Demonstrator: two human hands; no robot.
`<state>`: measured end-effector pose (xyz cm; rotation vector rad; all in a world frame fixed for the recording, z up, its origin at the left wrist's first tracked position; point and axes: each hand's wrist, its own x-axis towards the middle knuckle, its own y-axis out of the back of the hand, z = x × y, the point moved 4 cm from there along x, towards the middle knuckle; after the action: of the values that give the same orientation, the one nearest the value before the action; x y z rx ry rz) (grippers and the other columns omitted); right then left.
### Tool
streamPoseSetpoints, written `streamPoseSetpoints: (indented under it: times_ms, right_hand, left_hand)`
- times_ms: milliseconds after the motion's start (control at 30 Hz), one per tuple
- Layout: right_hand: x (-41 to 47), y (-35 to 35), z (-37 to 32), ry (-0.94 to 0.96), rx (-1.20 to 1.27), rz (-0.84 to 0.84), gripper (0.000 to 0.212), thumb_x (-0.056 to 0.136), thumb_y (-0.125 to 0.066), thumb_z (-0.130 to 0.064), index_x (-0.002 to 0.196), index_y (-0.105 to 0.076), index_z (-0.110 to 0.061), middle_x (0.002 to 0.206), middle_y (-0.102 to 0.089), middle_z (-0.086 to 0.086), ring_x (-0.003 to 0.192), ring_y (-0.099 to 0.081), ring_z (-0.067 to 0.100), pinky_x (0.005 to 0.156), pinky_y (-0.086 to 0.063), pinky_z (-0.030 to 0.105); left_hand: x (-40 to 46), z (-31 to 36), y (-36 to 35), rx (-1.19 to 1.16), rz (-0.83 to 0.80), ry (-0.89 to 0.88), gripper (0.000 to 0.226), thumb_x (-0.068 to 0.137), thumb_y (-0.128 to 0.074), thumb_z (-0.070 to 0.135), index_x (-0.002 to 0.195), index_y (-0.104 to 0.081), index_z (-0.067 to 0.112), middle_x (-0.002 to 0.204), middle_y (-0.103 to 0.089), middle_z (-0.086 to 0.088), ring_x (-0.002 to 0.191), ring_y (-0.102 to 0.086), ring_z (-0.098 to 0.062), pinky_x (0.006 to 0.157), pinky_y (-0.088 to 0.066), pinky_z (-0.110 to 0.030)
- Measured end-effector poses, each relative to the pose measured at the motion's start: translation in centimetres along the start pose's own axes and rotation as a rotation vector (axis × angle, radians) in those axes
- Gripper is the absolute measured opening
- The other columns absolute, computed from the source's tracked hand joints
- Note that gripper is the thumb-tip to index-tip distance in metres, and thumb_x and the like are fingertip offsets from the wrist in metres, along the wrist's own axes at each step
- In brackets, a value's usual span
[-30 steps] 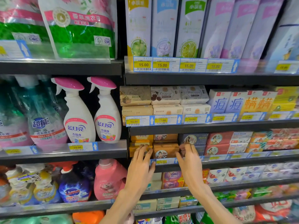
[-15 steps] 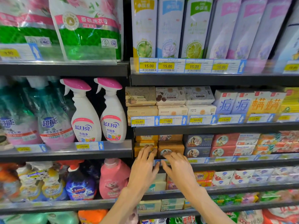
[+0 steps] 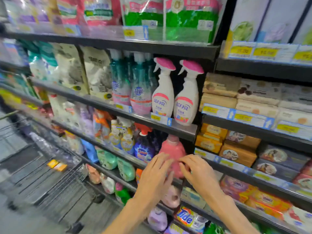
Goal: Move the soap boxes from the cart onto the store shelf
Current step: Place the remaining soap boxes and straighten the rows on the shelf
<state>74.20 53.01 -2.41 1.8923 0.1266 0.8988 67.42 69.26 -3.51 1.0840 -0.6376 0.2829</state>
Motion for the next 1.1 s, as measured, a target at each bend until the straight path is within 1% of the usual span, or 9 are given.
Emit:
streamPoseSetpoints:
  times_ms: [133,267,333,467,567,700,900,1000,1100]
  right_hand:
    - [0.8,-3.8,-6.1,0.207,0.116,-0.135,0.024,0.091,-0.054,-0.04,0.099,-0.072,-0.026,0.093,-0.07,-0.009,0.086,-0.063,0.016,0.073,-0.046,0.028]
    - [1.1,-7.3,-13.9,0.301,0.225,-0.297,0.033,0.089,-0.049,-0.048,0.106,-0.07,-0.028,0.1,-0.072,-0.008,0.093,-0.068,0.018,0.078,-0.055,0.033]
    - [1.3,-8.8,-18.6,0.41,0.235,-0.327,0.038,0.086,-0.046,-0.05,0.105,-0.07,-0.028,0.098,-0.072,-0.005,0.09,-0.069,0.021,0.075,-0.056,0.034]
    - [2.1,-10.5,-28.4,0.552,0.288,-0.347,0.034,0.084,-0.05,-0.05,0.103,-0.068,-0.028,0.091,-0.072,-0.005,0.083,-0.07,0.02,0.066,-0.057,0.032]
    - [2.8,-12.5,-35.5,0.682,0.287,-0.381,0.04,0.087,-0.051,-0.052,0.115,-0.066,-0.029,0.104,-0.072,-0.008,0.094,-0.068,0.015,0.076,-0.053,0.028]
    - [3.9,-15.7,-45.2,0.781,0.298,-0.361,0.044,0.084,-0.071,-0.045,0.123,-0.064,-0.028,0.115,-0.069,-0.009,0.1,-0.067,0.012,0.08,-0.053,0.026]
    - [5.9,-21.0,-58.3,0.888,0.342,-0.398,0.049,0.091,-0.059,-0.048,0.134,-0.058,-0.024,0.126,-0.065,-0.005,0.113,-0.063,0.017,0.092,-0.052,0.032]
    - [7.3,-23.6,-63.1,0.903,0.367,-0.416,0.051,0.093,-0.055,-0.049,0.138,-0.054,-0.024,0.134,-0.061,-0.006,0.122,-0.058,0.015,0.099,-0.048,0.03]
    - [9.2,-26.6,-66.6,0.881,0.378,-0.424,0.052,0.095,-0.054,-0.049,0.14,-0.052,-0.025,0.135,-0.059,-0.008,0.122,-0.056,0.012,0.099,-0.046,0.026]
  left_hand:
    - [-7.2,-4.2,6.1,0.174,0.041,0.213,0.033,0.095,-0.059,0.028,0.126,-0.062,0.018,0.134,-0.057,0.002,0.13,-0.052,-0.019,0.11,-0.042,-0.033]
    - [-14.8,-7.4,12.2,0.319,0.065,0.412,0.034,0.093,-0.056,0.032,0.123,-0.064,0.02,0.133,-0.06,0.001,0.126,-0.053,-0.021,0.105,-0.046,-0.036]
    - [-18.4,-8.9,15.6,0.387,0.07,0.488,0.035,0.093,-0.057,0.032,0.126,-0.062,0.021,0.135,-0.058,0.001,0.128,-0.052,-0.022,0.105,-0.046,-0.036]
    - [-24.7,-12.1,22.1,0.504,0.106,0.629,0.042,0.097,-0.052,0.039,0.135,-0.058,0.02,0.139,-0.055,-0.001,0.131,-0.051,-0.024,0.108,-0.045,-0.038]
    - [-28.6,-15.5,26.1,0.598,0.11,0.718,0.048,0.098,-0.046,0.045,0.139,-0.056,0.022,0.143,-0.055,-0.002,0.136,-0.049,-0.025,0.115,-0.04,-0.037]
    - [-33.1,-20.7,31.5,0.669,0.069,0.797,0.053,0.096,-0.045,0.05,0.138,-0.058,0.02,0.143,-0.057,-0.008,0.134,-0.053,-0.029,0.113,-0.043,-0.04]
    - [-38.0,-28.1,39.2,0.678,0.044,0.91,0.057,0.095,-0.041,0.054,0.137,-0.059,0.02,0.14,-0.06,-0.007,0.13,-0.057,-0.031,0.106,-0.05,-0.043]
    - [-39.5,-32.0,42.1,0.673,0.04,0.946,0.058,0.095,-0.041,0.055,0.137,-0.06,0.02,0.139,-0.061,-0.006,0.128,-0.059,-0.029,0.104,-0.052,-0.042]
    - [-40.4,-36.5,44.2,0.681,0.033,0.952,0.058,0.096,-0.039,0.056,0.14,-0.056,0.022,0.142,-0.058,-0.005,0.131,-0.056,-0.027,0.107,-0.049,-0.041]
